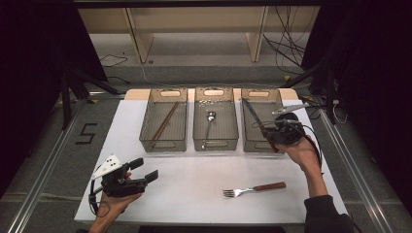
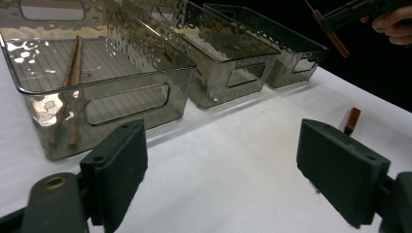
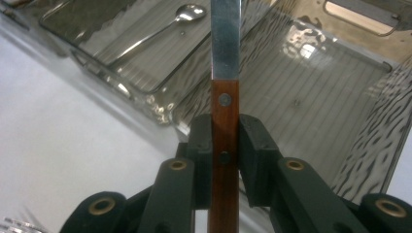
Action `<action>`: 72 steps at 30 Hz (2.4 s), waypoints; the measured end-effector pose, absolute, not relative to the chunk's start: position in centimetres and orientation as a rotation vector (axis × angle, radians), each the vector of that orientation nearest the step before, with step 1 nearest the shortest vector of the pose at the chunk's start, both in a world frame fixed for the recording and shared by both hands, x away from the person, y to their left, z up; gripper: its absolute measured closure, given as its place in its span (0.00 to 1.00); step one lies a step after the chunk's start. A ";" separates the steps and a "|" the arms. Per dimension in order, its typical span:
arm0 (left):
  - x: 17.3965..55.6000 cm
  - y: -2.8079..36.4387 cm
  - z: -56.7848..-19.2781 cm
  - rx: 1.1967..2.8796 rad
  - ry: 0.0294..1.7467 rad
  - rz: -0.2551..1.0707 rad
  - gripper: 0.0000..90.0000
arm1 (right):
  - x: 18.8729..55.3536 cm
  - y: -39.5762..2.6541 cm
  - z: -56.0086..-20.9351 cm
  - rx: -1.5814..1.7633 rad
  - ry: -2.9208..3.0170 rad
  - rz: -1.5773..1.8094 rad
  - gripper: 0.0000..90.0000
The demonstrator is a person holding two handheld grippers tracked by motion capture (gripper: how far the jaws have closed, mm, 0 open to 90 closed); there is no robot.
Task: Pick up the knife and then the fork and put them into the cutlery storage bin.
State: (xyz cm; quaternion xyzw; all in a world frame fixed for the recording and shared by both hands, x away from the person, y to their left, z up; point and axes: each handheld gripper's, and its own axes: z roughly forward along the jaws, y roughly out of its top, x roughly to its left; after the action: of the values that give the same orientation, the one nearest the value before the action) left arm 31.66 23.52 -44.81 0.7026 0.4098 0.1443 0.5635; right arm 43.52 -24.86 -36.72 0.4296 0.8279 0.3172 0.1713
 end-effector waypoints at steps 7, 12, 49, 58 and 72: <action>31.6 23.5 -44.8 1.663 0.958 0.343 0.20 | 45.2 -24.8 -36.1 1.273 2.306 0.929 0.86; 31.6 23.5 -44.8 1.662 0.957 0.344 0.20 | 46.6 -25.0 -36.2 1.326 2.288 0.943 0.86; 31.6 23.4 -44.7 1.661 0.945 0.343 0.18 | 50.2 -24.0 -38.6 1.526 2.223 0.889 0.86; 31.6 23.4 -44.7 1.663 0.945 0.342 0.18 | 50.4 -24.3 -39.6 1.593 2.203 0.855 0.85; 31.6 23.4 -44.7 1.664 0.950 0.342 0.18 | 50.1 -23.8 -39.1 1.552 2.259 0.975 0.66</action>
State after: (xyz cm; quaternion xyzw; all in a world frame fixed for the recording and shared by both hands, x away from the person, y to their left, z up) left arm 31.64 23.41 -44.74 0.7069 0.4034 0.1452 0.5626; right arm 50.15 -23.83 -39.11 0.5300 0.7713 0.3328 0.1160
